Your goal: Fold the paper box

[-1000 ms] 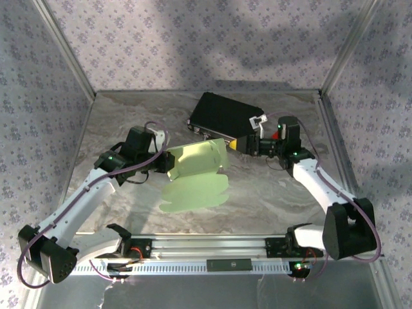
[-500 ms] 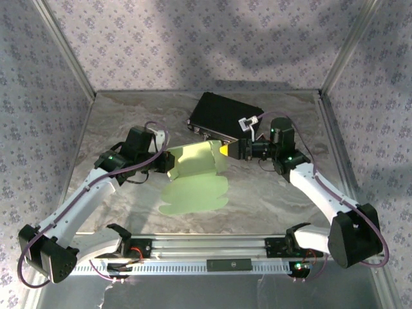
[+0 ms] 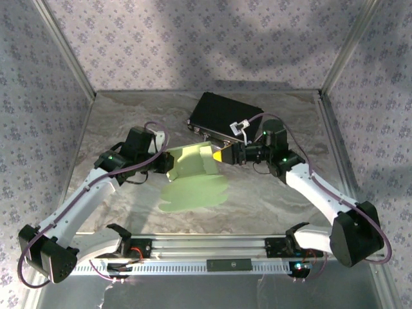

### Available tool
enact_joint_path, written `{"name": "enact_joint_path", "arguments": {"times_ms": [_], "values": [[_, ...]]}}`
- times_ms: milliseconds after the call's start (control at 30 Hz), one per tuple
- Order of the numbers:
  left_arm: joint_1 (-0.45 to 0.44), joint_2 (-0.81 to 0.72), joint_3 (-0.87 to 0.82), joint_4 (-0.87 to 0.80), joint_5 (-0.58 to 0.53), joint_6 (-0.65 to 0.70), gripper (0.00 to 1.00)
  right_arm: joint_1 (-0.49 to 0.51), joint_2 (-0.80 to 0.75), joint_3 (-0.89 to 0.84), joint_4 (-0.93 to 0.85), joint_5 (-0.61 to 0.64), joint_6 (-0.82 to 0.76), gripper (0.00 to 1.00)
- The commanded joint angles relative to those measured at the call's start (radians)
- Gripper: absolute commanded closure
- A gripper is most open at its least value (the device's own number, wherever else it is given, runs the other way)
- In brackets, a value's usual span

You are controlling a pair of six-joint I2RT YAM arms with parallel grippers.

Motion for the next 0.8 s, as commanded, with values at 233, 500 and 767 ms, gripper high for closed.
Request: {"name": "enact_joint_path", "arguments": {"times_ms": [233, 500, 767], "values": [[0.003, -0.028, 0.030, -0.002, 0.013, 0.011, 1.00, 0.030, 0.053, 0.069, -0.160, 0.149, -0.147, 0.71], [0.000, -0.031, 0.036, -0.003, 0.013, 0.013, 1.00, 0.056, 0.048, 0.118, -0.308, 0.282, -0.242, 0.83], [-0.002, -0.034, 0.038, -0.004, 0.012, 0.012, 1.00, 0.100, 0.037, 0.174, -0.440, 0.409, -0.319, 0.98]]}}
